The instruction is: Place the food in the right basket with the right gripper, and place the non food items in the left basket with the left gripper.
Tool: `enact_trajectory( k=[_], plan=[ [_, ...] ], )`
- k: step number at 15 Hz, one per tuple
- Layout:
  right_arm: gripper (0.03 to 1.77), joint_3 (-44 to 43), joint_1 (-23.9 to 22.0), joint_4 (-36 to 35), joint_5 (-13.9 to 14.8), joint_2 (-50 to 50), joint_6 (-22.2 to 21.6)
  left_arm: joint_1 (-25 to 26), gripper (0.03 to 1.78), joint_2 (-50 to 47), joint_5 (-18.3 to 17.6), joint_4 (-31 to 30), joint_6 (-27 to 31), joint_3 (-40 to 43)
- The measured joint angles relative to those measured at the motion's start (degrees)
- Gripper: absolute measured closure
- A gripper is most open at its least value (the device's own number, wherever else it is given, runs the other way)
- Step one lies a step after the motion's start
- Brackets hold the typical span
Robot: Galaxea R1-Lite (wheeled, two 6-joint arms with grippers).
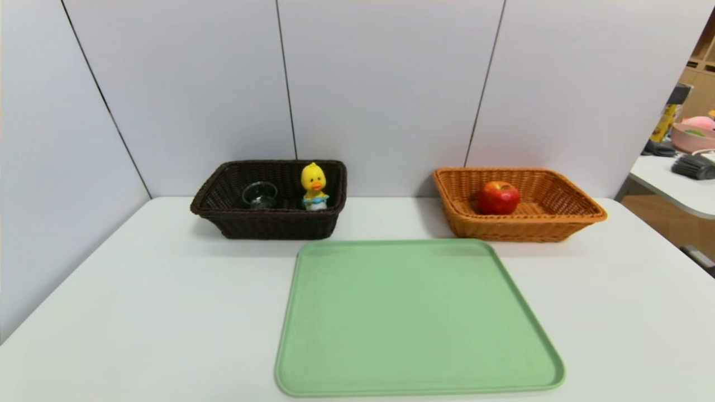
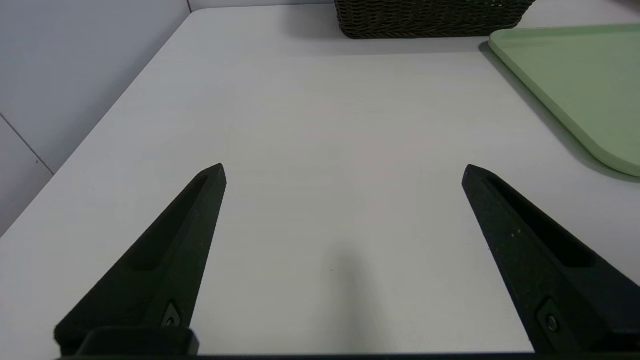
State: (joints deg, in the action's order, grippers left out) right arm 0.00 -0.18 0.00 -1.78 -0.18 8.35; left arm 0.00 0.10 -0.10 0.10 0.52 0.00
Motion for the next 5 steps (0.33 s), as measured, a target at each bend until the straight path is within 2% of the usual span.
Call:
enact_trajectory(
  k=[3, 5],
  plan=[
    [0.1, 0.0, 0.0, -0.07, -0.3, 0.0, 0.35, 0.0, 0.12, 0.0, 0.02, 0.0, -0.01, 0.0],
    [0.1, 0.0, 0.0, 0.1, -0.2, 0.0, -1.39, 0.0, 0.12, 0.0, 0.02, 0.0, 0.0, 0.0]
  ],
)
